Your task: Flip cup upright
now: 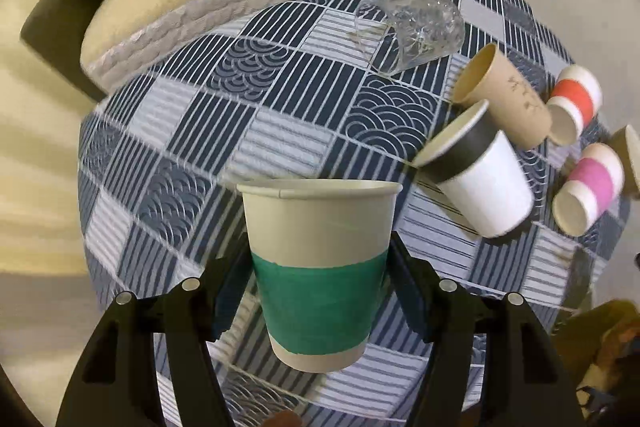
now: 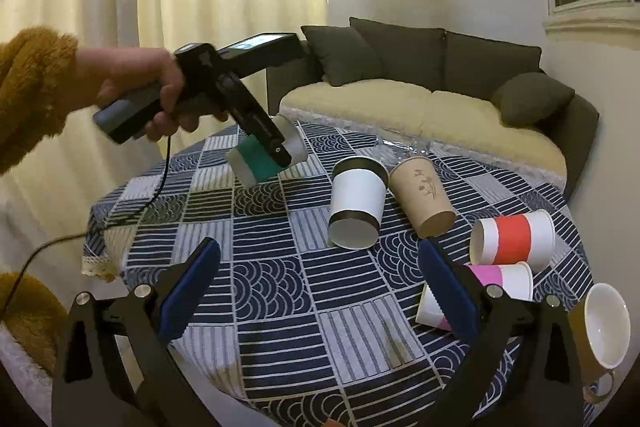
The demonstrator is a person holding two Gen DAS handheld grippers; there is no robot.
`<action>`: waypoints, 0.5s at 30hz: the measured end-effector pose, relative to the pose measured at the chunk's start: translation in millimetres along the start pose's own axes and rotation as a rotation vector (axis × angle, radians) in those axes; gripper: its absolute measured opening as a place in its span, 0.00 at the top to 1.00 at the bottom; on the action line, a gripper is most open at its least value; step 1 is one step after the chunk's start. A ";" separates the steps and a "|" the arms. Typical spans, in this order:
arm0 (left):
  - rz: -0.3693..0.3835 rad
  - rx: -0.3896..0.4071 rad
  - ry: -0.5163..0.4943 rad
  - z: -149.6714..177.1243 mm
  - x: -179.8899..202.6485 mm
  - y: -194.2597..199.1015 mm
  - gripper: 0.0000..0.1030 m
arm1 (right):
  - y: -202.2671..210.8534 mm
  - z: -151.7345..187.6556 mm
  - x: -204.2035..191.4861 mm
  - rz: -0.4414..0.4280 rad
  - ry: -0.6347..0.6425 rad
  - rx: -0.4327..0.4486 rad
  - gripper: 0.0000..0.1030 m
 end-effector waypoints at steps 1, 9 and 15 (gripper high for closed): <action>0.004 0.001 0.021 4.4 1.0 3.2 0.38 | 1.8 -0.3 0.3 -0.001 -0.002 0.001 0.05; 0.249 0.041 0.235 58.9 35.3 32.2 0.38 | 26.3 -1.0 12.6 -0.175 -0.147 -0.025 0.05; 0.387 0.018 0.321 92.6 76.6 24.3 0.38 | 40.9 3.6 32.5 -0.320 -0.314 -0.070 0.05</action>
Point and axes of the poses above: each gripper's, at about its wrist camera, not at the fingertips, and y roughly against the way its jaws point, x to its right, z to its underside, the point moved 3 cm from there along -y, roughly the way its jaws point, and after that the axes turned 1 degree about z, right-handed, at the moved point
